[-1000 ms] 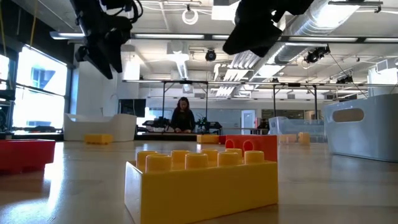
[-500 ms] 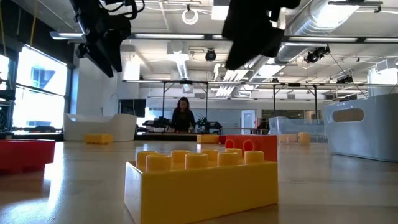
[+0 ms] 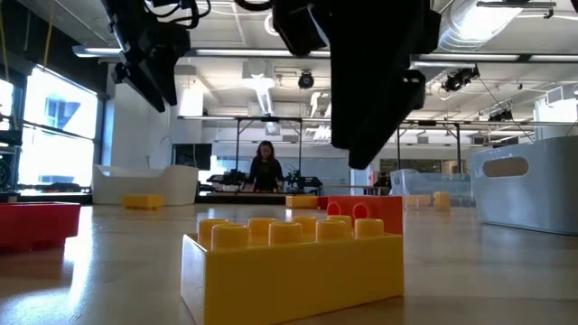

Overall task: Sort & place blocks by color
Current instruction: Put the orange game piece into the gray bin

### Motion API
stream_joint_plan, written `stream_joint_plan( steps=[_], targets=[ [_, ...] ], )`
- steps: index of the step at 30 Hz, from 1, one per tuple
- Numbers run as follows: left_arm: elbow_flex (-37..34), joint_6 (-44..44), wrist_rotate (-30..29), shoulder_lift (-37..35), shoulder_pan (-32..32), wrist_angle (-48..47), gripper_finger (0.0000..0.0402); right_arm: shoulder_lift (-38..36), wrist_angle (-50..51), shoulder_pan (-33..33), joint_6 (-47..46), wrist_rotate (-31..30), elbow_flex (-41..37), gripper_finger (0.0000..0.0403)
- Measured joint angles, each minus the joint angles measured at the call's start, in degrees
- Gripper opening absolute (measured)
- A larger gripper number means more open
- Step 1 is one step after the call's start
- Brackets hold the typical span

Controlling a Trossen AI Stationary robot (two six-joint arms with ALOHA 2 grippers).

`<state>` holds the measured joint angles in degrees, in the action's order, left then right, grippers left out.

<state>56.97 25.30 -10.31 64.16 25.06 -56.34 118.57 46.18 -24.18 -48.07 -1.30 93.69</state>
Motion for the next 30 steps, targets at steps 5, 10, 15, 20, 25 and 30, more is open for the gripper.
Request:
stream_joint_plan(
  steps=[5, 10, 15, 20, 25, 30],
  targets=[
    [0.00, -0.02, 0.00, 0.00, 0.00, 0.00, 0.0207, 1.19, -0.33, -0.78, -1.59, 0.44, 0.00, 0.0191],
    [0.00, -0.01, 0.00, 0.00, 0.00, 0.00, 0.0207, 1.26, -1.46, -1.95, -3.14, -0.33, 0.00, 0.0191],
    [0.00, 0.00, 0.00, 0.00, 0.00, 0.02, 0.0207, 1.93, -2.88, -2.82, -4.14, -1.74, 0.00, 0.0191],
    [0.00, 0.00, -0.04, 0.00, 0.00, 0.07, 0.0207, 3.96, -3.35, -2.89, -4.48, -1.45, 0.00, 0.0191],
    [0.00, 0.00, -0.56, 0.00, 0.00, 0.07, 0.0207, 5.71, -4.79, -2.99, -4.52, -0.76, 0.00, 0.0191],
    [0.00, 0.00, -0.61, 0.00, 0.00, 0.04, 0.0207, 6.24, -4.77, -2.99, -4.59, -0.80, -0.04, 0.0174]
  ],
)
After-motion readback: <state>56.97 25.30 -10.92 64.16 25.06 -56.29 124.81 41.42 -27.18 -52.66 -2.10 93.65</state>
